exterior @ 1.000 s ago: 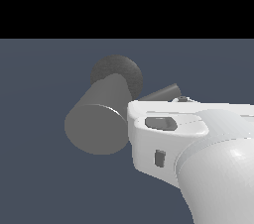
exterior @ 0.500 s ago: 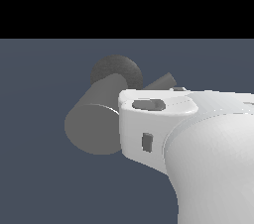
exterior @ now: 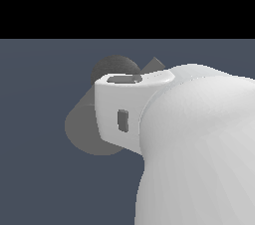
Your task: Turn on the faucet by rotating a designated handle.
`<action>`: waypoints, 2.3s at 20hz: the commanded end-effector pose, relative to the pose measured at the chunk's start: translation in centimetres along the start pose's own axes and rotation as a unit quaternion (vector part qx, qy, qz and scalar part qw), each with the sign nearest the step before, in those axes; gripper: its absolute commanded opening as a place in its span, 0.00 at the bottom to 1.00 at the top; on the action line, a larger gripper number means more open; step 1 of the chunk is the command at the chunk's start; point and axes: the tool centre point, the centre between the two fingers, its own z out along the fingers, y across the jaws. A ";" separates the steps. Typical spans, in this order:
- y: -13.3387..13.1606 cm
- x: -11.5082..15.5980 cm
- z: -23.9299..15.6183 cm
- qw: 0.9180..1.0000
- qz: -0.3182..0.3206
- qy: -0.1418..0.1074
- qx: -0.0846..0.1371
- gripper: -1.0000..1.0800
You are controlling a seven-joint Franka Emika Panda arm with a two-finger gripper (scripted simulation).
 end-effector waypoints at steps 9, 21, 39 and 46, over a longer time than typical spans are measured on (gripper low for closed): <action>2.7 -1.6 -0.1 1.000 -0.001 -0.008 -0.009 0.00; 6.4 -4.2 -0.4 1.000 0.001 -0.022 -0.020 0.00; 8.6 -1.1 -0.6 0.999 -0.003 0.030 -0.019 0.00; 10.3 -2.5 -0.6 1.000 -0.001 0.013 -0.021 0.00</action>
